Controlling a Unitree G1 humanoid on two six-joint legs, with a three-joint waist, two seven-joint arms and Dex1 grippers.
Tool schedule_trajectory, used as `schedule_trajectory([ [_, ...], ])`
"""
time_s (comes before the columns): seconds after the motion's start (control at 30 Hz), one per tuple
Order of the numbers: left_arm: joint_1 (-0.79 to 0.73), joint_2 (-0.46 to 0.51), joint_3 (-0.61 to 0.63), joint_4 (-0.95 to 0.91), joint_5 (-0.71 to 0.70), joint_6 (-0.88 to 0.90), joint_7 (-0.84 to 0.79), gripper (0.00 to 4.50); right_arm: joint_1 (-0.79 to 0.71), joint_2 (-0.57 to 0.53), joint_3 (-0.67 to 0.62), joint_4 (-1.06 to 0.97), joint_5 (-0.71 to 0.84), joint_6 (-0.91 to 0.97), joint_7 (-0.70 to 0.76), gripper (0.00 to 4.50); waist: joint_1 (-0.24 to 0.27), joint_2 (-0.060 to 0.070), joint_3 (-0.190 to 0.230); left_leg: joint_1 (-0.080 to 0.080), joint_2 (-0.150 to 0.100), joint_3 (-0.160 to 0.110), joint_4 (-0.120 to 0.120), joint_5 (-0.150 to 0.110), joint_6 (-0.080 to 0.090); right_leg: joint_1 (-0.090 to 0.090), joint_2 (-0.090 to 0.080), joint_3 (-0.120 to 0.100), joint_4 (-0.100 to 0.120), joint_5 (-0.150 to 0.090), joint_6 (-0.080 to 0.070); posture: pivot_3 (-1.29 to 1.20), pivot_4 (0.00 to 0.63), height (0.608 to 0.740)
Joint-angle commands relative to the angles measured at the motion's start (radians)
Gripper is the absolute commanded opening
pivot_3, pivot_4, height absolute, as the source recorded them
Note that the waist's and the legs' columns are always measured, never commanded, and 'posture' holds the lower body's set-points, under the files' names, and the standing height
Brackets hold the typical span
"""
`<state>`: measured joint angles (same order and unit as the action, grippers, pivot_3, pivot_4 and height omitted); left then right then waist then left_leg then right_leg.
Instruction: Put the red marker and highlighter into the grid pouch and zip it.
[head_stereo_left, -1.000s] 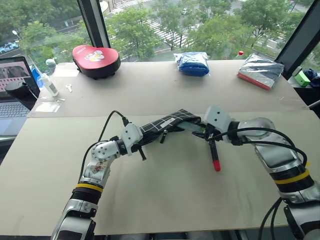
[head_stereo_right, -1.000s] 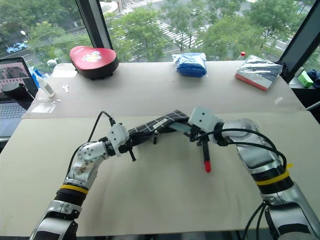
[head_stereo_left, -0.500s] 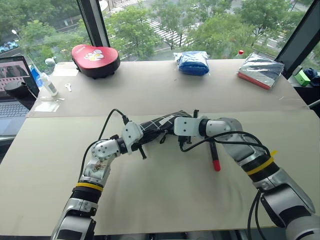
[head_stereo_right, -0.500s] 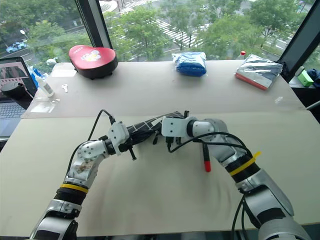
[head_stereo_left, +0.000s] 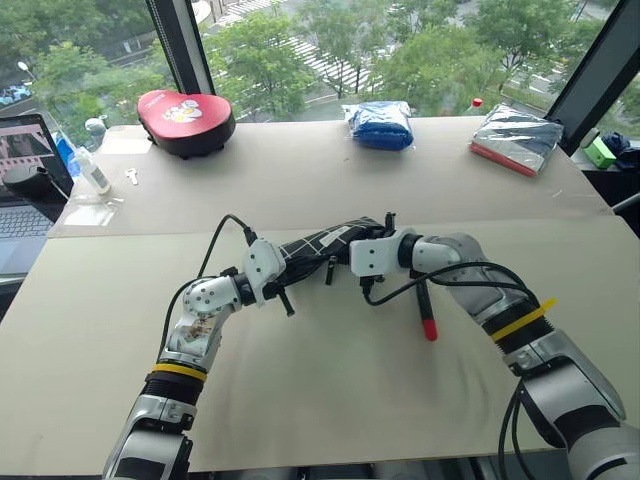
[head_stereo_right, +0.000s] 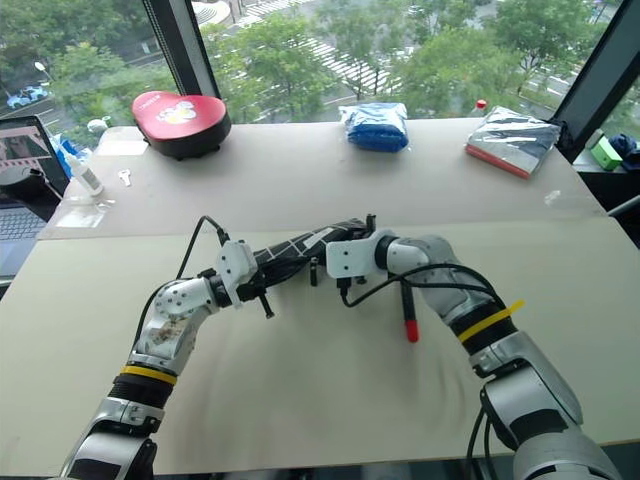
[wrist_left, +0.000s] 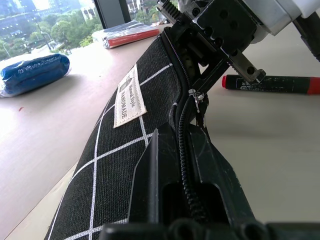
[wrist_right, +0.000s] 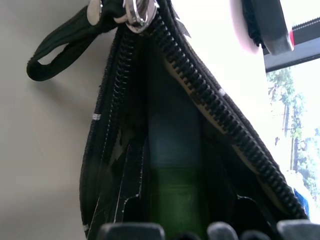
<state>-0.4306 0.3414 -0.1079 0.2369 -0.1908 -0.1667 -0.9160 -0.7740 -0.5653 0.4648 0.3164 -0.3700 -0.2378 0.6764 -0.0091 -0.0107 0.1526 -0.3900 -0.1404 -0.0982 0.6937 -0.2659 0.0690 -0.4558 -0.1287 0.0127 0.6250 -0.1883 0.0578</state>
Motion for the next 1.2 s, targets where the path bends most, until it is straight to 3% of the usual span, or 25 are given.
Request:
schedule_trajectory([
  [0.03,-0.020,-0.005,0.005,-0.040,-0.022,0.001,-0.003,0.00,0.007,0.004,-0.066,-0.044,0.051,0.017,0.024,2.67,-0.001,0.000,0.000,0.000,0.000,0.000,0.000,0.000,0.000,0.000,0.000,0.000,0.000,0.000,0.000,0.00,0.150,0.740],
  [0.17,-0.022,-0.006,0.005,-0.039,-0.022,0.001,-0.002,0.00,0.013,0.015,-0.138,-0.083,0.143,0.111,0.071,4.00,-0.003,0.000,0.000,0.000,0.000,0.000,0.000,0.000,0.000,0.000,0.000,0.000,0.000,0.000,0.000,0.00,0.150,0.740],
  [0.33,-0.017,-0.004,0.008,-0.041,-0.022,0.000,0.002,0.00,0.066,-0.059,-0.295,-0.247,0.409,0.351,0.248,4.00,0.005,0.000,0.000,0.000,0.000,0.000,0.000,0.000,0.000,0.000,0.000,0.000,0.000,0.000,0.000,0.00,0.150,0.740],
  [0.5,-0.009,-0.001,0.010,-0.043,-0.021,0.000,0.005,0.00,0.221,-0.225,-0.522,-0.556,0.908,0.891,0.452,4.00,0.020,0.000,0.000,-0.002,0.000,-0.001,0.000,-0.001,0.001,0.000,0.000,0.000,-0.002,0.000,0.000,0.00,0.150,0.740],
  [0.6,-0.002,0.001,0.009,-0.046,-0.021,-0.001,0.005,0.00,0.314,-0.253,-0.647,-0.653,1.102,1.061,0.427,4.00,0.018,0.000,0.000,-0.002,0.001,-0.001,0.000,-0.001,0.002,0.000,0.000,0.001,-0.002,0.000,0.000,0.00,0.150,0.740],
  [0.77,0.002,0.007,0.012,-0.047,-0.023,-0.001,0.003,0.00,0.468,-0.306,-0.671,-0.769,1.066,1.136,0.297,4.00,0.023,0.000,0.000,-0.001,0.001,-0.001,0.001,-0.002,0.003,0.001,-0.001,0.001,-0.001,0.000,-0.001,0.00,0.150,0.740],
  [0.97,0.004,0.012,0.012,-0.044,-0.023,-0.002,-0.001,0.00,0.499,-0.249,-0.600,-0.792,0.944,1.257,-0.008,4.00,0.023,0.000,0.000,-0.001,0.001,0.001,0.002,-0.001,0.002,0.001,-0.001,0.001,0.000,0.001,-0.001,0.00,0.150,0.740],
  [1.2,-0.004,0.005,0.006,-0.036,-0.019,-0.004,-0.001,0.00,0.536,-0.231,-0.525,-0.828,0.878,1.303,-0.123,4.00,0.023,0.000,0.000,-0.001,0.001,0.001,0.002,-0.001,0.001,0.001,-0.001,0.001,0.000,0.001,-0.001,0.00,0.150,0.740],
])
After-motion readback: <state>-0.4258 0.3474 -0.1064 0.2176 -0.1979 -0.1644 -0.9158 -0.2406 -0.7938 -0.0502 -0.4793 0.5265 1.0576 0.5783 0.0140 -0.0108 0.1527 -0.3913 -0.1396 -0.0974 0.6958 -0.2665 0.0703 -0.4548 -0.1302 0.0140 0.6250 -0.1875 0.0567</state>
